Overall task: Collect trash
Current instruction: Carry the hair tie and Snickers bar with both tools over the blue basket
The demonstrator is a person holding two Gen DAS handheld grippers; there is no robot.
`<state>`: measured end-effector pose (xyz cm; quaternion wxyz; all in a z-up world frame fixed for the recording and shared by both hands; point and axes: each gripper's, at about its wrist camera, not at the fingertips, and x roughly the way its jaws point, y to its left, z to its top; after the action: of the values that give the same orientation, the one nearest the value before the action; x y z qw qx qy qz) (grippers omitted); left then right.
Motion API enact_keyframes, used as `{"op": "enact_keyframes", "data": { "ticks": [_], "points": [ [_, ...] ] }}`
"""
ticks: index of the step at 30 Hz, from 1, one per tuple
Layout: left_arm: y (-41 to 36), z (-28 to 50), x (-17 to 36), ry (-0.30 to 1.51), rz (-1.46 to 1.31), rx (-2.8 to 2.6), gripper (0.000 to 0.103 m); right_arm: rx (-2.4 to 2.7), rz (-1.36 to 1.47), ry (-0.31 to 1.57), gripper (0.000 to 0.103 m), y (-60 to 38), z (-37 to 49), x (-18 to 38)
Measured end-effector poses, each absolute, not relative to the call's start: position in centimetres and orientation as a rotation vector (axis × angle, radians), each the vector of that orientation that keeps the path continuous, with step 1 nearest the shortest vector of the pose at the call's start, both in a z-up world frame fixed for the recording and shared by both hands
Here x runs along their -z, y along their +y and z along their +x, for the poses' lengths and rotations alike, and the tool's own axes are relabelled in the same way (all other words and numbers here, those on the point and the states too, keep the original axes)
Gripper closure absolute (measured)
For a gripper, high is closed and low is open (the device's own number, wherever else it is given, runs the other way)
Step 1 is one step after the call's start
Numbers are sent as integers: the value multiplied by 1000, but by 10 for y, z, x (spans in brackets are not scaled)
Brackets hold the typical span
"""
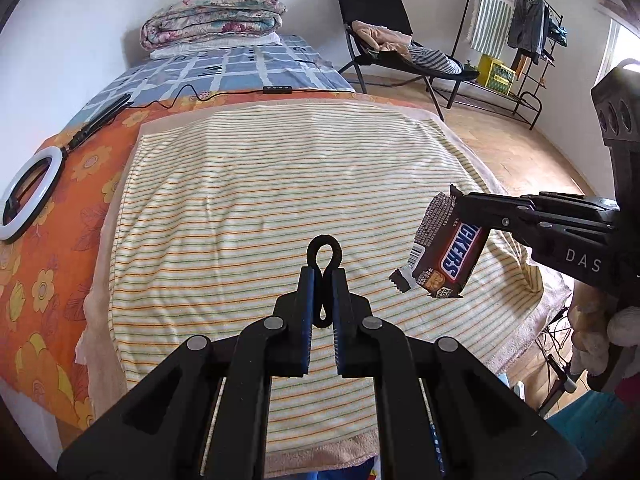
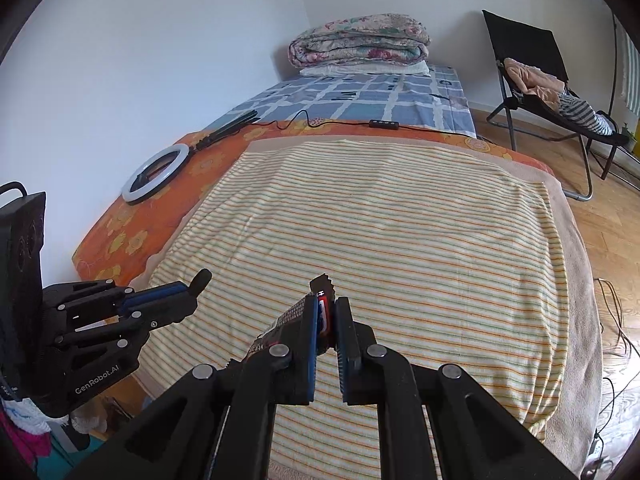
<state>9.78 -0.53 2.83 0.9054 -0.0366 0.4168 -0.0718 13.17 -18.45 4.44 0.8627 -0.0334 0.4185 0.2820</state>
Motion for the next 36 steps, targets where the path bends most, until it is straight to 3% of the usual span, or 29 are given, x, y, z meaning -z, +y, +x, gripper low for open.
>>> {"op": "enact_keyframes", "data": {
  "ticks": [19,36],
  "points": [
    [-53,-24,-18,873,-3,223,97,-609,-47,924,97,-240,14,-31],
    [-69,-55,32,980,3,248,97,-599,-57,1034,97,-256,-29,25]
  ]
}}
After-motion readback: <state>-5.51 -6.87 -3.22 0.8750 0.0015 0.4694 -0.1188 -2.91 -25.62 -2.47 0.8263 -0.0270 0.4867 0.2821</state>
